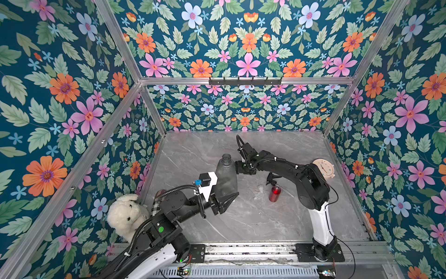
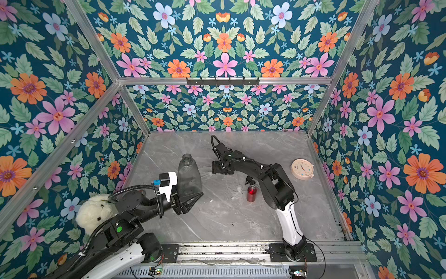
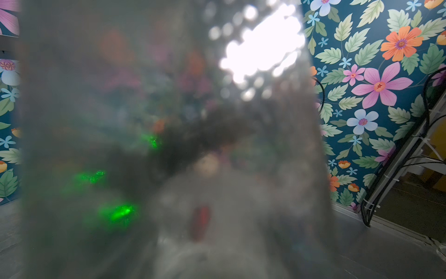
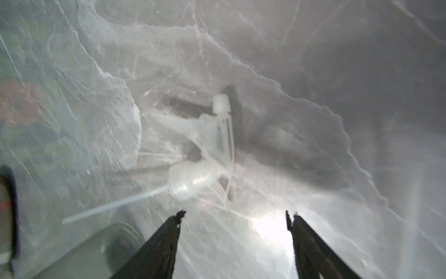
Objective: Attach spray nozzles to spray bottles
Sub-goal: Pick up the spray nozzle from the center of the board.
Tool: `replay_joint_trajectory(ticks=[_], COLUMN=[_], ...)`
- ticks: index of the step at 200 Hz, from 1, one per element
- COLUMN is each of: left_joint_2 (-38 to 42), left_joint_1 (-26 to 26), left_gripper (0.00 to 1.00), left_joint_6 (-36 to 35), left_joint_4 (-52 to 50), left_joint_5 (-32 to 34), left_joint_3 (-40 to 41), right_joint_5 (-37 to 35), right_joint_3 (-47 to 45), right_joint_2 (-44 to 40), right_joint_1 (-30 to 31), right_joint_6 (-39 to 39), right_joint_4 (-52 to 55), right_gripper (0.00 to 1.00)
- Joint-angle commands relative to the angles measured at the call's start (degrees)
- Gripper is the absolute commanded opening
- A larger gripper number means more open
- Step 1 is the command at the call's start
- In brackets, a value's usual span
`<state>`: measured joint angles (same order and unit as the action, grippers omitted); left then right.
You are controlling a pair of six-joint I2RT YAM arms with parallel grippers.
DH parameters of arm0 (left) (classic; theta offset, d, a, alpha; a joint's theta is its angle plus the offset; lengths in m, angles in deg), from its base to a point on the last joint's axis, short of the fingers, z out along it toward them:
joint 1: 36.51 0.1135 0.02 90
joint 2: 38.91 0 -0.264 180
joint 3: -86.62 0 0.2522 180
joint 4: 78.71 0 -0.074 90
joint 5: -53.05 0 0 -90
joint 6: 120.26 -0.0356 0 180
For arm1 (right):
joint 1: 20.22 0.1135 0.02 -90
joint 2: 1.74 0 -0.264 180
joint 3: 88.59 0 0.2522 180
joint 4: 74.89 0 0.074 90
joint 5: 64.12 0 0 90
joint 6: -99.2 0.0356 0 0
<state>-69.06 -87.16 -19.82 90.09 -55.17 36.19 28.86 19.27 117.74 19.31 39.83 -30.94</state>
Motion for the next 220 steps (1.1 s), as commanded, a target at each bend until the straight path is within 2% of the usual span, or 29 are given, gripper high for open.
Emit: replay_joint_trajectory(ticks=[1, 24, 50, 72, 140, 192, 220], left_joint_2=[0.1, 0.4, 0.1, -0.1, 0.7, 0.1, 0.1], left_joint_1=[0.0, 0.0, 0.0, 0.0, -0.1, 0.0, 0.0], left_gripper=[0.0, 0.0, 0.0, 0.0, 0.0, 0.0, 0.0], left_joint_6=[-0.1, 0.2, 0.0, 0.0, -0.1, -0.2, -0.2], left_joint_4=[1.1, 2.2, 2.7, 2.3, 1.7, 2.5, 2.3], left_joint_5=[-0.4, -0.5, -0.7, -0.7, -0.1, -0.4, -0.3], left_joint_3=[0.2, 1.1, 1.2, 0.8, 0.8, 1.1, 1.0], right_joint_5=[0.7, 1.3, 0.9, -2.0, -6.8, -9.2, -9.5], right_joint_3=[-2.4, -7.7, -10.7, -11.0, -11.3, -12.2, -12.2], right_joint_2=[-3.7, -7.6, -8.1, -6.8, -4.6, -4.1, -4.5], right_joint_1=[0.1, 0.8, 3.4, 5.4, 5.7, 6.0, 6.0], right_joint_6=[-9.0, -14.6, -17.9, -18.3, -20.2, -20.4, -20.0], right_joint_4=[6.3, 9.2, 11.2, 11.3, 11.7, 11.6, 10.7], right_gripper=[0.69, 0.67, 0.65, 0.61, 0.47, 0.33, 0.18])
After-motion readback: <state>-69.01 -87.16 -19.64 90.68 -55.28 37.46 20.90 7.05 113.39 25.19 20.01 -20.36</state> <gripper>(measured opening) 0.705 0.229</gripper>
